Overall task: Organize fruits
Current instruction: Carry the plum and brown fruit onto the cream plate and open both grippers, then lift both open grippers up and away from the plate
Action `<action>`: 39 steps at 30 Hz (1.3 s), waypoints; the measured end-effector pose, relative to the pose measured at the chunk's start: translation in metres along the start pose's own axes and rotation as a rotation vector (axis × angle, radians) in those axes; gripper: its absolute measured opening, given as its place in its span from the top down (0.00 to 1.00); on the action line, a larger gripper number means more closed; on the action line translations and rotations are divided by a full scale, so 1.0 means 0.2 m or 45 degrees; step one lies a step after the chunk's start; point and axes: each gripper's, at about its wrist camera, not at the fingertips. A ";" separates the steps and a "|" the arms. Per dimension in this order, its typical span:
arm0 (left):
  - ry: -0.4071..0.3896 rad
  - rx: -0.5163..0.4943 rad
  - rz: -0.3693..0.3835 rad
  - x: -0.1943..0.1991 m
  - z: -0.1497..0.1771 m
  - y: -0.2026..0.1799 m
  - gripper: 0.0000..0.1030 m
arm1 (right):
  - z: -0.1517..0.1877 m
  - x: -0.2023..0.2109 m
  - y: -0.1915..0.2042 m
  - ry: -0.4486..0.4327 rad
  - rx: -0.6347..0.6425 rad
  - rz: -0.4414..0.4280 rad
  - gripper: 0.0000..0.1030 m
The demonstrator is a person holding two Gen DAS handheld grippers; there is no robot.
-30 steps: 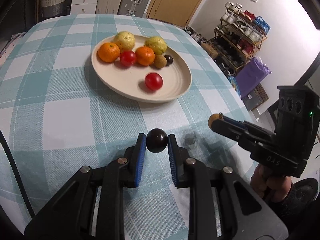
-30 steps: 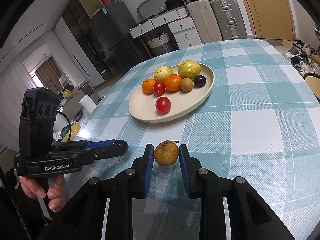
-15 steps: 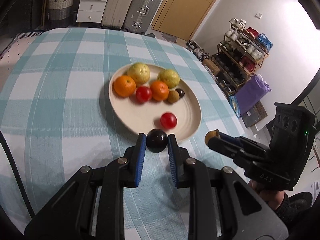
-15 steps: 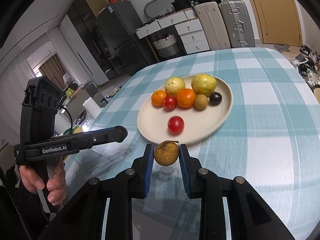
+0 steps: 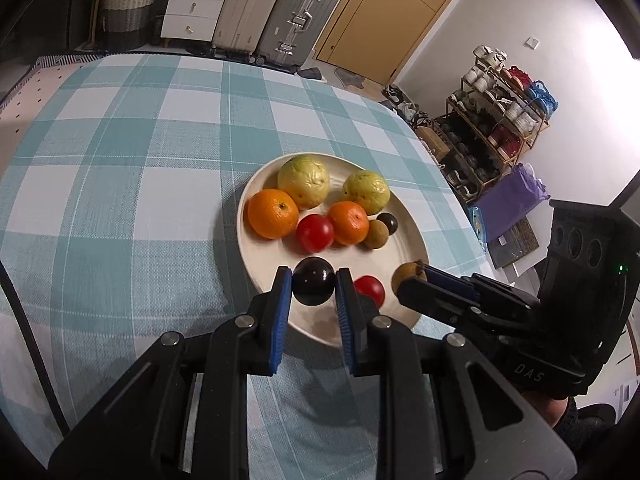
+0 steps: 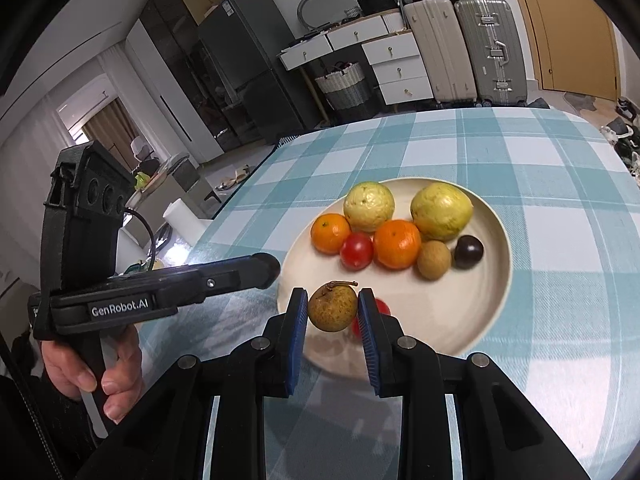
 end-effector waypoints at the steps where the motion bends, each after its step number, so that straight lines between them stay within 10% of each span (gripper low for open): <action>1: 0.003 0.003 -0.002 -0.01 -0.01 0.01 0.81 | -0.02 -0.02 0.00 0.006 0.004 -0.004 0.74; 19: 0.034 0.033 0.046 -0.15 -0.13 0.06 0.81 | -0.13 -0.19 -0.01 0.075 0.014 0.010 0.74; 23: 0.030 0.031 0.041 -0.14 -0.13 0.06 0.81 | -0.13 -0.19 -0.02 0.063 0.004 0.013 0.52; 39: -0.066 -0.004 -0.101 0.04 -0.03 -0.05 0.71 | -0.08 0.08 -0.04 -0.132 -0.038 0.045 0.45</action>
Point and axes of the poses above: each gripper's, at about its wrist camera, not at the fingertips, and x roughly against the way its jaws point, y to its left, z to its underside, and after that the axes turned 14 degrees about y, right-handed
